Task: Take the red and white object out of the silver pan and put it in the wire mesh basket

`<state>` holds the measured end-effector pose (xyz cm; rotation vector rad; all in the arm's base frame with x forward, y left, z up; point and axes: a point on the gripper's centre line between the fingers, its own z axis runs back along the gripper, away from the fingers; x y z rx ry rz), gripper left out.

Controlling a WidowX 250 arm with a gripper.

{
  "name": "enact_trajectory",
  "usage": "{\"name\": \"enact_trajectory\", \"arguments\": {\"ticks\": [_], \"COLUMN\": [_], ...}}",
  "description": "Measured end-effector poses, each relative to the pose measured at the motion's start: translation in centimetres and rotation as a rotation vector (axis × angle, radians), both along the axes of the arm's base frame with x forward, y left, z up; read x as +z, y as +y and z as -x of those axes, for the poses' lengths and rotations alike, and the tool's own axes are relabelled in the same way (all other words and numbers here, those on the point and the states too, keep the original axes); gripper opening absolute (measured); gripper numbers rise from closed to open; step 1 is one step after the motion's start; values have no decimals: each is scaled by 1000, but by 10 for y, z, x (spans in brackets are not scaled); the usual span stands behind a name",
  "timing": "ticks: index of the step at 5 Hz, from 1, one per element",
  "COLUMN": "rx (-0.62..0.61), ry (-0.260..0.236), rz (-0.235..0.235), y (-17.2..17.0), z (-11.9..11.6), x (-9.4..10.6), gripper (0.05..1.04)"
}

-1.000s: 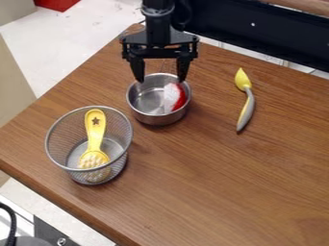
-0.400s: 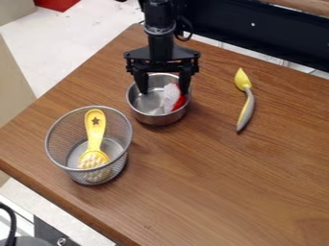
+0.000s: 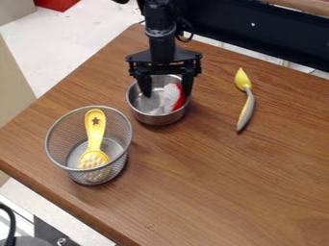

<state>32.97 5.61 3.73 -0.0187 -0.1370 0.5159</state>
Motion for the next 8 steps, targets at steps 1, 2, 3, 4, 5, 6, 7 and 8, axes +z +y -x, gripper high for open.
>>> {"name": "enact_trajectory", "arguments": {"ticks": [1,2,3,4,5,6,7,8], "rx": [18,-1,-3,-6,4,-3,-9,-6], "ry": [26,16,24,14,-3,15,27,17], "rz": [-18,-21,-5,-25,-30,-35,-44,-57], "y": [4,3,4,6,6,4,3,3], "z": [3,2,4,2,0,0,0,-1], "x": [-6,-7,-8,-8,-8,-17,-24,-26], "gripper": [1002,1002,1002,1001,1002,1001,1001,950]}}
